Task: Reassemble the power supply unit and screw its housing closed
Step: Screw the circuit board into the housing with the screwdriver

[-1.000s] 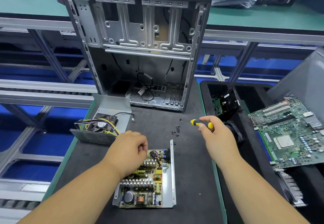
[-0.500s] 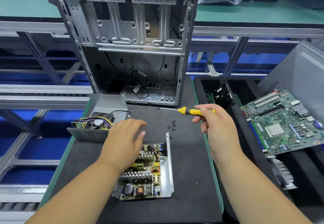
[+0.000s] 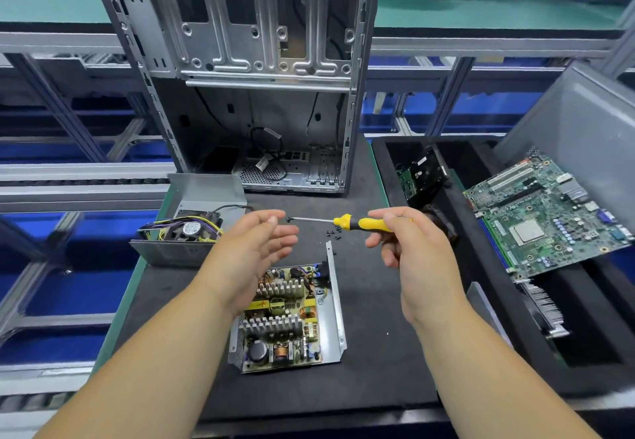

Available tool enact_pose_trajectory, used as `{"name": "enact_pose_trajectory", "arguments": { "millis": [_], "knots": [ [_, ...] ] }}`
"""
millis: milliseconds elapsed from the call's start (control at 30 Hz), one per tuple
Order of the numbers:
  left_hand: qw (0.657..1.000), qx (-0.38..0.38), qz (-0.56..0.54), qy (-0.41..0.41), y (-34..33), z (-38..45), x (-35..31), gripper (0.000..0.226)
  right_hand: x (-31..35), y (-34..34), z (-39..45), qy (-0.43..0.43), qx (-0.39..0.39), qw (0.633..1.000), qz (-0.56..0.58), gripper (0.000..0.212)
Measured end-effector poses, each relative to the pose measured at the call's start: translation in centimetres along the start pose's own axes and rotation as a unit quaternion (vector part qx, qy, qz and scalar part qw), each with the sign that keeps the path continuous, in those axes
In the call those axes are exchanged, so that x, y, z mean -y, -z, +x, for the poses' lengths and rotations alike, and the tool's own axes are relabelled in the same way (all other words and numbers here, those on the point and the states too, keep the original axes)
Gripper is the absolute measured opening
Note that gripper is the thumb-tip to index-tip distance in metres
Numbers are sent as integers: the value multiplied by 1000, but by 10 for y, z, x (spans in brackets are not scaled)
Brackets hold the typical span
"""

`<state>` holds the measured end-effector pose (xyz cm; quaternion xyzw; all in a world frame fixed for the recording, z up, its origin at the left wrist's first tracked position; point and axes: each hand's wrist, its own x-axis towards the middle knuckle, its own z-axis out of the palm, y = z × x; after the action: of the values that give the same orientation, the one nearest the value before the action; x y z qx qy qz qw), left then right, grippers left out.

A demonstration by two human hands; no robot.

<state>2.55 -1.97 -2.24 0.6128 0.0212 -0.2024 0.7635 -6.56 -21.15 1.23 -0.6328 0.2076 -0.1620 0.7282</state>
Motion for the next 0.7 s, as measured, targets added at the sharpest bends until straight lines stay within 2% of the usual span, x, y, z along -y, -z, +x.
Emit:
{"name": "enact_pose_trajectory", "arguments": {
  "millis": [267,533,700],
  "knots": [
    [997,30,-68,16,-3,-20,-7,20,10,2,-18,12,4,1000,-4,22],
    [998,34,-56,11,-9,-36,-18,12,23,5,-32,27,16,999,0,22],
    [995,47,-89,3,-19,-50,-24,8,38,16,-42,35,33,999,-3,25]
  ]
}}
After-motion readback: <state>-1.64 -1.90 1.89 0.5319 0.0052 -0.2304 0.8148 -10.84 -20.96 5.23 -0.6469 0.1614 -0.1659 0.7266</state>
